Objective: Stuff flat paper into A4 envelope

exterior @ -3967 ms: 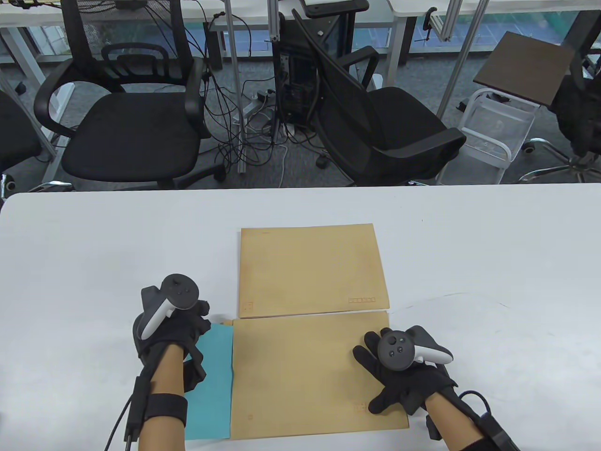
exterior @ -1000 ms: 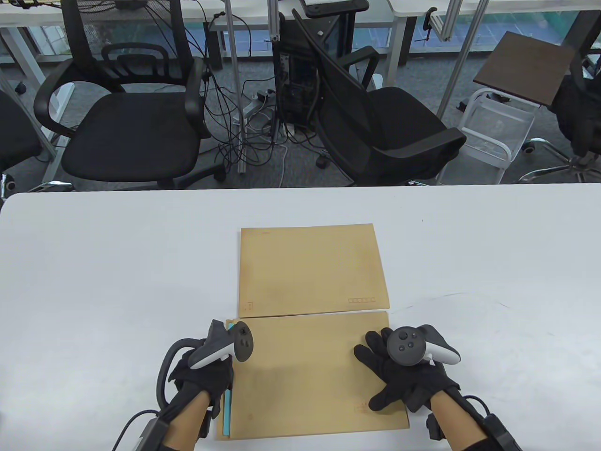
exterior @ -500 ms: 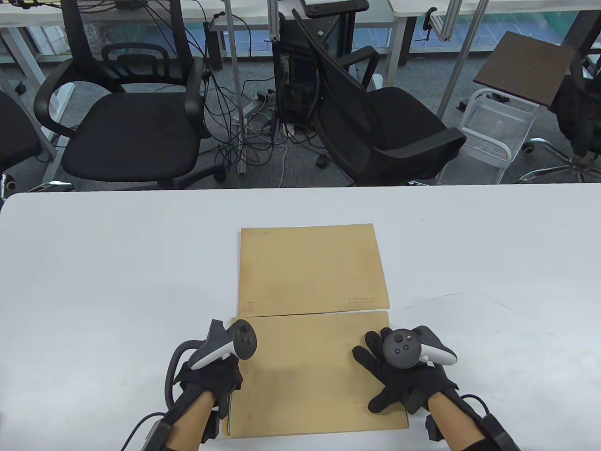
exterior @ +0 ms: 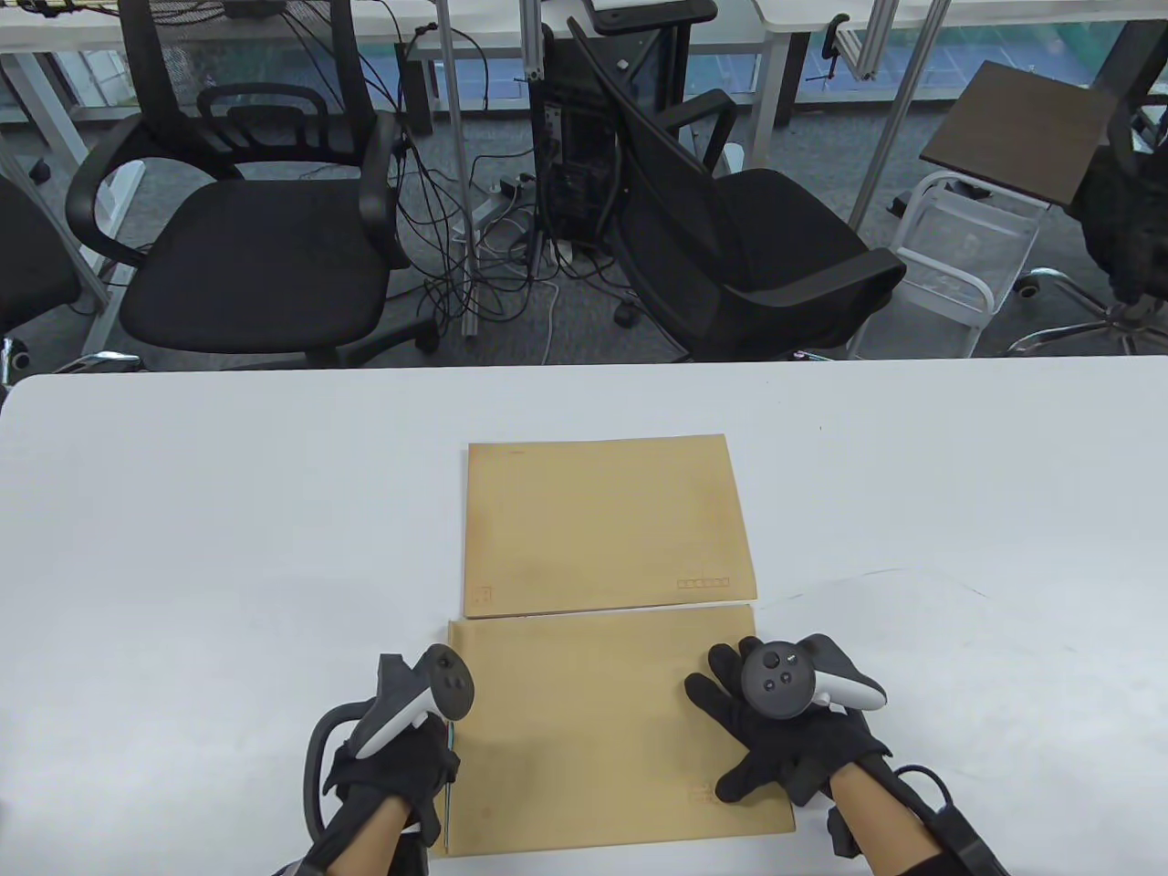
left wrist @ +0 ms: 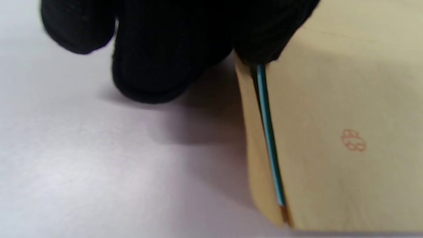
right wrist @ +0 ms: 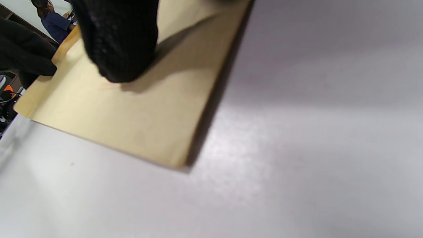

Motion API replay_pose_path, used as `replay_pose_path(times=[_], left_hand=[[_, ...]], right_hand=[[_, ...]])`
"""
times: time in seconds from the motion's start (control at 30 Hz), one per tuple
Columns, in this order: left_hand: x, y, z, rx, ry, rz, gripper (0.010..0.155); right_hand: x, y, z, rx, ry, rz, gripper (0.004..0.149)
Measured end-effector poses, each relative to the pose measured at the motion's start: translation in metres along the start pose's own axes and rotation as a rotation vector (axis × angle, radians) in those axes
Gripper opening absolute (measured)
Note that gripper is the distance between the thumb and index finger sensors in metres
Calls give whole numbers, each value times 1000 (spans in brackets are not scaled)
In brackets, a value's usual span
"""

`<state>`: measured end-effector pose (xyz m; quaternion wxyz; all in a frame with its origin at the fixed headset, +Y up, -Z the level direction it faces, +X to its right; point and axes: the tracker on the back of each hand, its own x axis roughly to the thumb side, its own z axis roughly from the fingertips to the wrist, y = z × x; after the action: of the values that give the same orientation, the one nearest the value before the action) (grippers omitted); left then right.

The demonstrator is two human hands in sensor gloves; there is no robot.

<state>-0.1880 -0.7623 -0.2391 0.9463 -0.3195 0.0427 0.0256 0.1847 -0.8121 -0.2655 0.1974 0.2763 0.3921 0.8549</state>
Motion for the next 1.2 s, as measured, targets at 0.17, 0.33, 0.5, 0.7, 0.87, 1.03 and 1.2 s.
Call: replay_pose_path(times=[0.17, 0.33, 0.5, 0.7, 0.87, 1.03, 1.2], left_hand=[[-3, 20, 22, 219, -51, 35, 45], [-16, 80, 70, 547, -66, 106, 44], [-18, 153, 120, 843, -109, 225, 42], [-2, 215, 164, 930, -272, 332, 41], [14, 238, 190, 839, -471, 305, 41], [25, 243, 192, 685, -625, 291, 41], [25, 238, 180, 671, -697, 300, 42]], right_hand=[[3, -4, 4, 0, -4, -20, 104], [14, -27, 31, -163, -7, 48, 108], [34, -75, 64, -468, -73, -35, 112], [82, -125, 86, -695, -221, -76, 112], [123, -157, 91, -818, -367, -136, 114], [156, -171, 77, -833, -582, -314, 109], [163, -179, 64, -890, -687, -531, 62]])
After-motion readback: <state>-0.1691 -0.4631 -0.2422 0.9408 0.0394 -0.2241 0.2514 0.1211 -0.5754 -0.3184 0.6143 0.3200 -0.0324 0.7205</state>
